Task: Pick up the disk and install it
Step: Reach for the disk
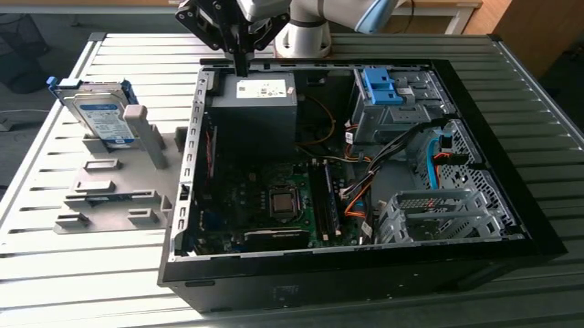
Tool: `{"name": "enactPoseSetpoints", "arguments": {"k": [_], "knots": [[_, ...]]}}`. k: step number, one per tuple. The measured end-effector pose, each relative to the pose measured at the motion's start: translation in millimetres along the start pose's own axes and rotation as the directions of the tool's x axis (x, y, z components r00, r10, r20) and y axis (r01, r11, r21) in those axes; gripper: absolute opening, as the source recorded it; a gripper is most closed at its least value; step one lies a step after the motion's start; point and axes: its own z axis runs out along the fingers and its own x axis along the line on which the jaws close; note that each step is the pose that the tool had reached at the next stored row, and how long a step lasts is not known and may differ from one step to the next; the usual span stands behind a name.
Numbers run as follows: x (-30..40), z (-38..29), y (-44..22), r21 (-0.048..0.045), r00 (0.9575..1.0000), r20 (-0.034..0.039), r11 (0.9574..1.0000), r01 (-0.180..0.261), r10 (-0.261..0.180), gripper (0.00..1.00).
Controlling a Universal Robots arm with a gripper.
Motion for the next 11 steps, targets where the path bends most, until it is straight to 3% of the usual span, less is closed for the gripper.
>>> {"name": "enactPoseSetpoints", "arguments": {"k": [11], "knots": [[4.5,-0.1,-0.4,0.0,1.0,0.0,1.0,0.0,0.0,0.11]]}}
